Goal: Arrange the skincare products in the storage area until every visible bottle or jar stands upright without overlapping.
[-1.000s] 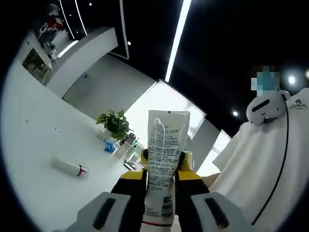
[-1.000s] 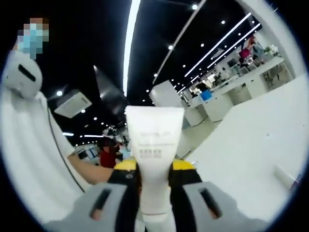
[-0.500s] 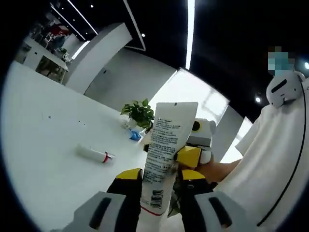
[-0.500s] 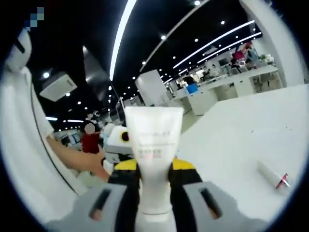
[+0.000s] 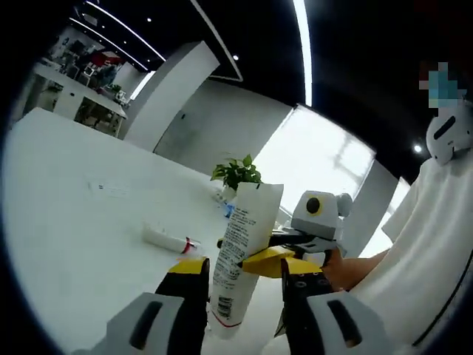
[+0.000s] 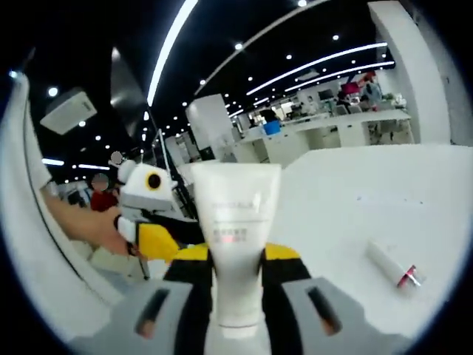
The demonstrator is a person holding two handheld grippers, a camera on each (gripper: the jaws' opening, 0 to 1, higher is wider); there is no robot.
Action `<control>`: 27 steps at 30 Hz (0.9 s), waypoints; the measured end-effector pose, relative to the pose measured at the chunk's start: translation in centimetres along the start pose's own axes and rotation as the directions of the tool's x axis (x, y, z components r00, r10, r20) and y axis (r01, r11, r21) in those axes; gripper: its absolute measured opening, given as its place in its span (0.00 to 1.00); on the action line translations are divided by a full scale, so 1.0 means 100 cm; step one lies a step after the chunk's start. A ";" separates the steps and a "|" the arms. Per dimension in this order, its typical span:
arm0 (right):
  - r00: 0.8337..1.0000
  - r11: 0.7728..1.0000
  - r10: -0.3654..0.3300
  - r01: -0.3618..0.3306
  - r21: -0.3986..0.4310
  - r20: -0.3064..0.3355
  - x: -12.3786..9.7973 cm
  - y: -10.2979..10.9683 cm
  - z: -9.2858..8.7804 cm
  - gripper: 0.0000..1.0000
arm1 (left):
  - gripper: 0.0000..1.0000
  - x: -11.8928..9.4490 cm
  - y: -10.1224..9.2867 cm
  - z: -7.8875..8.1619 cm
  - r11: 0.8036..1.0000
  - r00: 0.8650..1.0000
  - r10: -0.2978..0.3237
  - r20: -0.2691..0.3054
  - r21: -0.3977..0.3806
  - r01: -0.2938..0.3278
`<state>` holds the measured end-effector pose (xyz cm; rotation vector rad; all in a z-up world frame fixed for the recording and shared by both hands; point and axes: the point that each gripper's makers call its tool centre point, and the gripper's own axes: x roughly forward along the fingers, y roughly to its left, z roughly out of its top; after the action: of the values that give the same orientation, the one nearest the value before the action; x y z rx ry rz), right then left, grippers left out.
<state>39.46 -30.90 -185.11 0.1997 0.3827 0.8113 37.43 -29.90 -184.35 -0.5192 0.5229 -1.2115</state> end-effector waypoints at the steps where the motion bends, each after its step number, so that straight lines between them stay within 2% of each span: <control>1: 1.000 1.000 -0.010 0.010 -0.006 -0.006 0.000 -0.002 -0.001 0.23 | 0.41 0.001 0.002 0.006 0.999 0.999 0.037 0.033 0.011 -0.037; 3: 1.000 1.000 -0.018 0.018 -0.017 -0.014 0.000 -0.003 -0.003 0.23 | 0.41 0.002 -0.003 0.007 1.000 0.999 0.021 0.033 0.014 -0.022; 5: 0.999 0.998 -0.037 0.035 -0.054 -0.034 0.001 -0.003 -0.007 0.23 | 0.41 0.006 -0.004 0.015 0.999 0.997 0.043 0.057 0.026 -0.044; 8: 0.997 0.995 -0.053 0.048 -0.085 -0.052 0.003 0.001 -0.010 0.23 | 0.41 0.013 -0.004 0.019 0.995 0.995 0.082 0.059 0.045 -0.085; 12: 0.994 0.990 -0.080 0.070 -0.126 -0.070 0.008 0.005 -0.012 0.23 | 0.38 0.025 -0.002 0.006 0.991 0.994 0.112 -0.008 0.076 -0.111; 14: 0.994 0.988 -0.086 0.076 -0.135 -0.073 0.009 0.006 -0.012 0.23 | 0.32 0.027 0.005 0.000 0.987 0.989 0.146 -0.030 0.078 -0.143; 16: 0.990 0.979 -0.110 0.093 -0.180 -0.087 0.011 0.006 -0.014 0.24 | 0.27 0.026 0.009 0.002 0.984 0.985 0.169 -0.017 0.059 -0.168; 18: 0.988 0.977 -0.124 0.106 -0.184 -0.093 0.013 0.006 -0.014 0.24 | 0.25 0.027 0.008 0.002 0.983 0.984 0.178 -0.013 0.052 -0.178; 22: 0.973 0.950 -0.180 0.134 -0.282 -0.144 0.016 0.006 -0.021 0.24 | 0.22 0.025 0.014 -0.003 0.971 0.973 0.231 -0.022 0.069 -0.229; 27: 0.968 0.948 -0.196 0.147 -0.283 -0.155 0.020 0.007 -0.024 0.26 | 0.15 0.022 0.017 -0.003 0.958 0.960 0.279 -0.007 0.072 -0.278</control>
<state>39.25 -28.87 -187.58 -0.1620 0.4497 0.7019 39.12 -31.56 -185.86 -0.3610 0.5463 -0.9611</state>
